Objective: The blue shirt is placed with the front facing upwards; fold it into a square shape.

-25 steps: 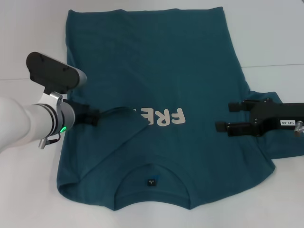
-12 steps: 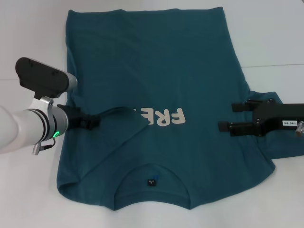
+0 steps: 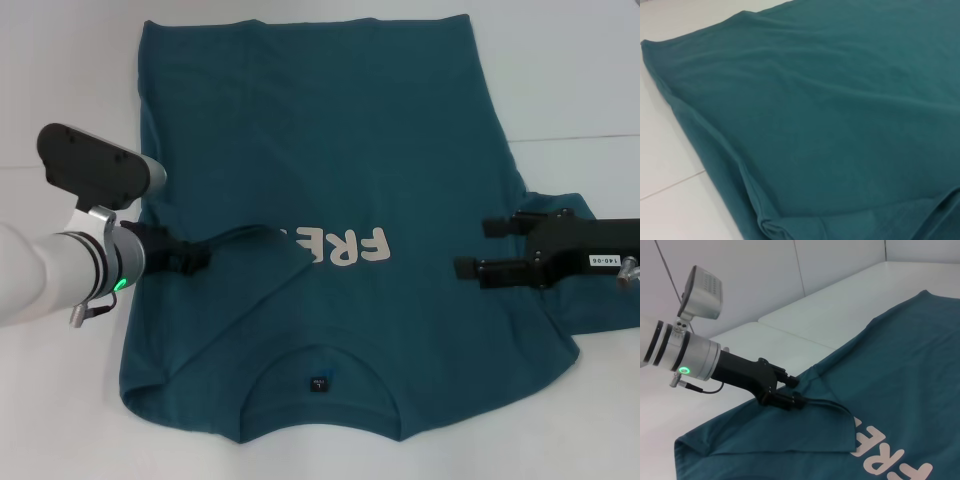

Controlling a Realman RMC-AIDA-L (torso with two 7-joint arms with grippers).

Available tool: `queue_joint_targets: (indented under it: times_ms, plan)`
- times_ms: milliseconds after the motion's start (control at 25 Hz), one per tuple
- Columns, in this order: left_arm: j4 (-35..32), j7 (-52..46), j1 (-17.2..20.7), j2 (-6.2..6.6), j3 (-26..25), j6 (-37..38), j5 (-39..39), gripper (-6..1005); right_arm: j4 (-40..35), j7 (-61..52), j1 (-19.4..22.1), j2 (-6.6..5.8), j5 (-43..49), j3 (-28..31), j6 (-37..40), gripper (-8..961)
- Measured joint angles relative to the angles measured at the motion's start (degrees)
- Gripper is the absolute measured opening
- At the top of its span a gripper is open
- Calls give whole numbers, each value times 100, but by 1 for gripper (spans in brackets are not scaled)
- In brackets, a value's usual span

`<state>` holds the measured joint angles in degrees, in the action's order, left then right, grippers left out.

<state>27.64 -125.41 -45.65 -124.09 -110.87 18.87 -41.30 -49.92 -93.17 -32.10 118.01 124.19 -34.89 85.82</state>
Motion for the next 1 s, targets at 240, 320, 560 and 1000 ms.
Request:
queue_joint_targets:
  times_ms: [240, 320, 560, 1000]
  plan:
    - [-313, 41, -184, 8, 11, -311, 7, 629, 0, 0, -13, 2, 0, -1, 0, 916]
    - [-304, 74, -186, 8, 18, -337, 8, 626, 0, 0, -14, 2, 0, -1, 0, 916]
    - [-336, 163, -248, 11, 22, -340, 9, 469, 0, 0, -16, 2, 1, -6, -41, 916]
    - [-249, 160, -145, 3, 1, -358, 1, 202, 0, -29, -2, -13, 17, -61, -104, 917]
